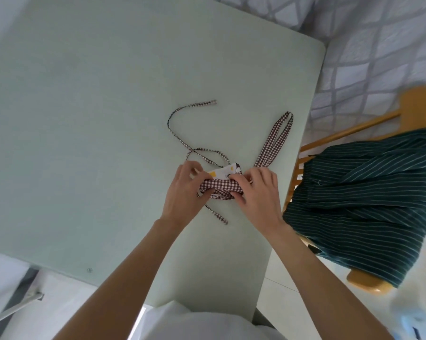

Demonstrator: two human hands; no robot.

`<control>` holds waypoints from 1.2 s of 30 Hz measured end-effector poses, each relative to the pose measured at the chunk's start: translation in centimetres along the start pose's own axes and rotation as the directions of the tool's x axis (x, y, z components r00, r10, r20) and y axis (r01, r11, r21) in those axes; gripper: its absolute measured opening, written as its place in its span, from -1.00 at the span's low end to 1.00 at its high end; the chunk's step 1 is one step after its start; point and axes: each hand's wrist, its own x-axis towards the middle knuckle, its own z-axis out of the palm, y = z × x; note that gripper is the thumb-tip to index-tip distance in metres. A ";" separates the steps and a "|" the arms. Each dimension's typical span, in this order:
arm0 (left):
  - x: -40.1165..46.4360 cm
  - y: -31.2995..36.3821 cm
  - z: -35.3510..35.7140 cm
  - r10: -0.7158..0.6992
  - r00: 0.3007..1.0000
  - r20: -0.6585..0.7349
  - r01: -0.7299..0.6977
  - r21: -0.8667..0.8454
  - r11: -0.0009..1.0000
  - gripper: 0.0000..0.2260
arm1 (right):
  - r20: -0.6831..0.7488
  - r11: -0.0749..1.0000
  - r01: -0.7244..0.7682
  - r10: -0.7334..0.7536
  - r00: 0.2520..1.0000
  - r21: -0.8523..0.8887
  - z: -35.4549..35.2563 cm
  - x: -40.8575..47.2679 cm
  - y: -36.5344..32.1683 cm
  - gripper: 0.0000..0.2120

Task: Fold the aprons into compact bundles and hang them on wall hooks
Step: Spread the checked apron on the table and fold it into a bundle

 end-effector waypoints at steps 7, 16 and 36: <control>-0.1 -1.2 -0.1 0.052 0.944 0.324 -0.029 -0.076 0.997 -0.75 | 0.170 0.991 0.019 -0.042 0.984 0.132 1.2 -1.5 1.2 -0.61; 2.0 1.9 -2.9 -0.481 0.767 0.425 0.548 -0.824 0.145 -0.70 | 0.414 0.439 -0.507 0.294 0.861 0.742 -4.7 2.8 -1.1 -0.78; -4.9 4.1 -12.7 0.182 0.973 0.145 -0.216 0.277 0.936 -0.86 | 0.138 0.971 0.170 -0.148 0.979 -0.170 -10.9 1.0 -1.3 -0.85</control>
